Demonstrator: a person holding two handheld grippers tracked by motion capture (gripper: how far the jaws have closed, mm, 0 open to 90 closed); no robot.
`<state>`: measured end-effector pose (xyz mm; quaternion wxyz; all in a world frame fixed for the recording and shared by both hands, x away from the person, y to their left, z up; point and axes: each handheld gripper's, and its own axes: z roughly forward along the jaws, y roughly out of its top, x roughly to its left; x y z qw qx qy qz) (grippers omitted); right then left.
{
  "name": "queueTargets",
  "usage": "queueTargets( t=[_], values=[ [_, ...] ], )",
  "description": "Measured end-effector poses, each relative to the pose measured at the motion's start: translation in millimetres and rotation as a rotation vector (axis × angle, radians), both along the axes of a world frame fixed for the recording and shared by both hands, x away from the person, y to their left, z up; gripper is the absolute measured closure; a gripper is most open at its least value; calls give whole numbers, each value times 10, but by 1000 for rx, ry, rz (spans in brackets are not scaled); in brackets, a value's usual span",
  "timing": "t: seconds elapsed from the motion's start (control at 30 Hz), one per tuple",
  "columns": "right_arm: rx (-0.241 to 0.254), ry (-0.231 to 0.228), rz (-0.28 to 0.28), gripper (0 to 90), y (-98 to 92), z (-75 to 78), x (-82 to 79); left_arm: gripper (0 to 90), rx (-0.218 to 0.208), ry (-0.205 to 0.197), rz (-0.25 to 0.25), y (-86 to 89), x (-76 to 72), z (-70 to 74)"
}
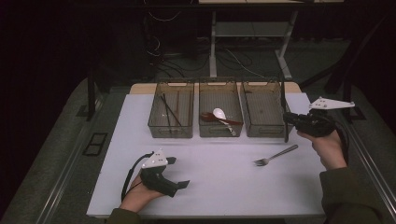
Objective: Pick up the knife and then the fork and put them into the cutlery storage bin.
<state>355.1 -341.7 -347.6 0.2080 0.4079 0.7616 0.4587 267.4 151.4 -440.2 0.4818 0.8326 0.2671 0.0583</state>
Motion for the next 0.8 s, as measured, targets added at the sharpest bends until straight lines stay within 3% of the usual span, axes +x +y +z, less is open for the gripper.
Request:
queueTargets(
  t=[0.27, 0.37, 0.53, 0.67, 0.8],
  values=[
    [23, -50, -35, 799, 37, 148, 233, 4, 0, 4, 3, -2, 3, -8],
    [41, -66, -51, 799, 18, 157, 319, 4, 4, 4, 3, -6, 5, -13],
    [29, -83, -81, 799, -8, 151, 461, 4, 10, 5, 7, -1, 13, -19],
    [19, -65, -95, 799, -19, 62, 555, 4, 12, 9, 14, -3, 27, -29],
    [-44, -18, -105, 799, -1, -53, 608, 4, 19, 8, 10, -16, 21, -31]
  ],
)
